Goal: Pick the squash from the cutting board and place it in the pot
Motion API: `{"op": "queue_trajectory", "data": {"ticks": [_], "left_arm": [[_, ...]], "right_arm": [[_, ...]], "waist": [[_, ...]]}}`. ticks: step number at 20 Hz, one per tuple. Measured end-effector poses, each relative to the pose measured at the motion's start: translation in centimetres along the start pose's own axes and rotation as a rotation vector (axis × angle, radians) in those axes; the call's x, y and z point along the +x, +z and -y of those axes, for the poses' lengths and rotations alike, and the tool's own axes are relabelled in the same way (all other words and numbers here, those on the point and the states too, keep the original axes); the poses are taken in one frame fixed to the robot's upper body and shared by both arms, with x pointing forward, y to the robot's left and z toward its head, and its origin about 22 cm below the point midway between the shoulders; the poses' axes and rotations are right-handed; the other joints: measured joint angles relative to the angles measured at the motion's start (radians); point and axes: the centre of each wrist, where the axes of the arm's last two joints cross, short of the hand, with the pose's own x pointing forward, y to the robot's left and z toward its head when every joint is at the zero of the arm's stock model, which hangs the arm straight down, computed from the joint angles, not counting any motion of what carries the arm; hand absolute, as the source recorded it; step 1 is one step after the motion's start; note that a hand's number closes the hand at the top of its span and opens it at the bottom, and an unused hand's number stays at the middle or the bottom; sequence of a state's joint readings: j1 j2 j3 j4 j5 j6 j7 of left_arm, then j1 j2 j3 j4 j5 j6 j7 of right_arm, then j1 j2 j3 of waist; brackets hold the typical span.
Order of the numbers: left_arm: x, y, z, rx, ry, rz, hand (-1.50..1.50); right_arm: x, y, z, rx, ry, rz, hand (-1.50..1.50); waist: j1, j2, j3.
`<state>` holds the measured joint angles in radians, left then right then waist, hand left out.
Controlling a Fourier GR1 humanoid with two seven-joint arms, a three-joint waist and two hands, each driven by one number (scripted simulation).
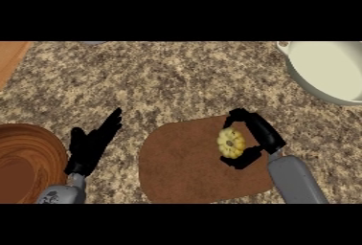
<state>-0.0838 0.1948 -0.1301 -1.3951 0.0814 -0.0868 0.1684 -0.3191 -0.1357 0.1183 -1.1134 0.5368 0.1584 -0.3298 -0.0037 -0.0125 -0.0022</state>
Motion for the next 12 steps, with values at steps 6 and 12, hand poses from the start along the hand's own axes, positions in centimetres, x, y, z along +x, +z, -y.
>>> {"op": "queue_trajectory", "data": {"ticks": [6, 12], "left_arm": [[-0.5, 0.6, -1.0, 0.044, 0.021, 0.000, 0.00], [-0.2, 0.5, -0.4, 0.022, 0.018, 0.018, 0.00]], "right_arm": [[-7.0, 9.4, 10.7, -0.309, -0.148, -0.099, 1.50], [-9.5, 19.5, 20.5, -0.527, -0.219, -0.118, 1.50]], "waist": [[-0.062, 0.019, 0.012], [-0.035, 0.029, 0.014]]}}
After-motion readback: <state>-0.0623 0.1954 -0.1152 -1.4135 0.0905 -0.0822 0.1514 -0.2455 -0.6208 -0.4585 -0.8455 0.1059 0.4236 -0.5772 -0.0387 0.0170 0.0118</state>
